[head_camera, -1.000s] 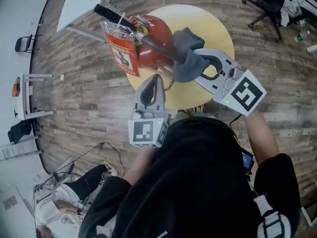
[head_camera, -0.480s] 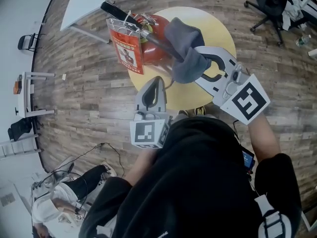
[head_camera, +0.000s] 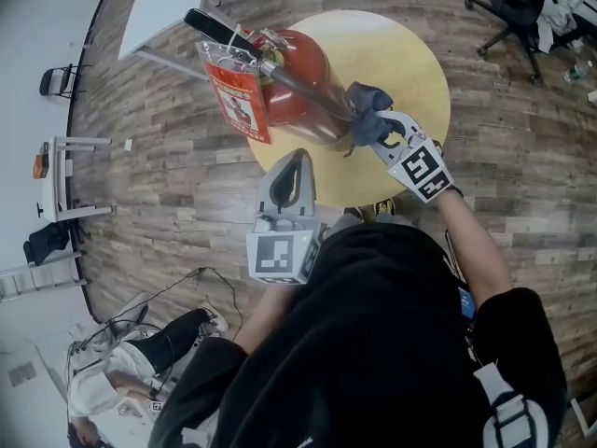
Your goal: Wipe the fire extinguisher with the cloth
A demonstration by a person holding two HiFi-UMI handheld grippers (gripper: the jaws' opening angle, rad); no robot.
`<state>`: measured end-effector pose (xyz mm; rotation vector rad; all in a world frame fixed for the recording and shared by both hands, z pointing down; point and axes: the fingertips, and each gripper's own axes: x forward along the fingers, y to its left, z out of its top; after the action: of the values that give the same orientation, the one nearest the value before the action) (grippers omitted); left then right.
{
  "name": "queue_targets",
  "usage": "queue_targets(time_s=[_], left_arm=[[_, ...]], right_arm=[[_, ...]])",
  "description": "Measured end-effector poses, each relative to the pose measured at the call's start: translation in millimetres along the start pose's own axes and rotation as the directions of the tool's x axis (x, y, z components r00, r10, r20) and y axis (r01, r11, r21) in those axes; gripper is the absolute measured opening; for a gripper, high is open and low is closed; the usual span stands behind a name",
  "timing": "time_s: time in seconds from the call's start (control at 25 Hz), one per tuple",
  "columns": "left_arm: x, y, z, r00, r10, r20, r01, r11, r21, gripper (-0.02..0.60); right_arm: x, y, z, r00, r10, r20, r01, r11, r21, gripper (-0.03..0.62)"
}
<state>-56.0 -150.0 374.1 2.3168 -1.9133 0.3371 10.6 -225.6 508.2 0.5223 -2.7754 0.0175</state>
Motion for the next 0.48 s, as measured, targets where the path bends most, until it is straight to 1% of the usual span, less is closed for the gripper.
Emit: queue_targets(time_s=[0.12,0.16,0.2,0.24,0.32,0.4,0.48], left_arm=[[-0.9,0.1,-0.9,1.000,0.005,-0.008,-0.005,1.000,0.007,0.017],[-2.2,0.3,-1.1,1.000,0.009,-0.010,-0.009,1.000,0.008,0.015],[-4.0,0.8,-1.5,1.000,0.013,-0.013,-0.013,1.000,0.007,0.015],[-5.7,1.5,-2.3,1.000,0.019,-0.016,-0.019,1.000,0.006,0.017],[-7.0,2.7,-4.0,0.999,0.026,-0.019,-0.026,1.000,0.004,0.017],[-6.8,2.4,-6.1,0.999,0.025,-0.020,-0.025,1.000,0.005,0.015],[-6.9,1.9,-7.0,1.000,0.021,-0.023,-0.021,1.000,0.011,0.015]], right_arm=[[-1.9,-2.1,-2.3,0.997,-0.006,0.077,0.004,1.000,0.027,0.109],[-3.0,-2.3,-5.6,0.996,-0.009,0.084,0.006,0.999,0.034,0.110],[-3.1,-1.6,-13.0,0.997,-0.011,0.071,0.008,0.999,0.039,0.109],[-1.4,-0.3,-25.8,0.999,-0.009,0.034,0.008,0.999,0.040,0.109],[8.5,4.4,-64.4,0.995,0.009,-0.095,-0.005,0.999,0.039,0.109],[24.1,10.2,-102.7,0.975,0.028,-0.219,-0.019,0.999,0.041,0.109],[38.9,9.6,-122.6,0.957,0.019,-0.291,-0.002,0.998,0.059,0.109]])
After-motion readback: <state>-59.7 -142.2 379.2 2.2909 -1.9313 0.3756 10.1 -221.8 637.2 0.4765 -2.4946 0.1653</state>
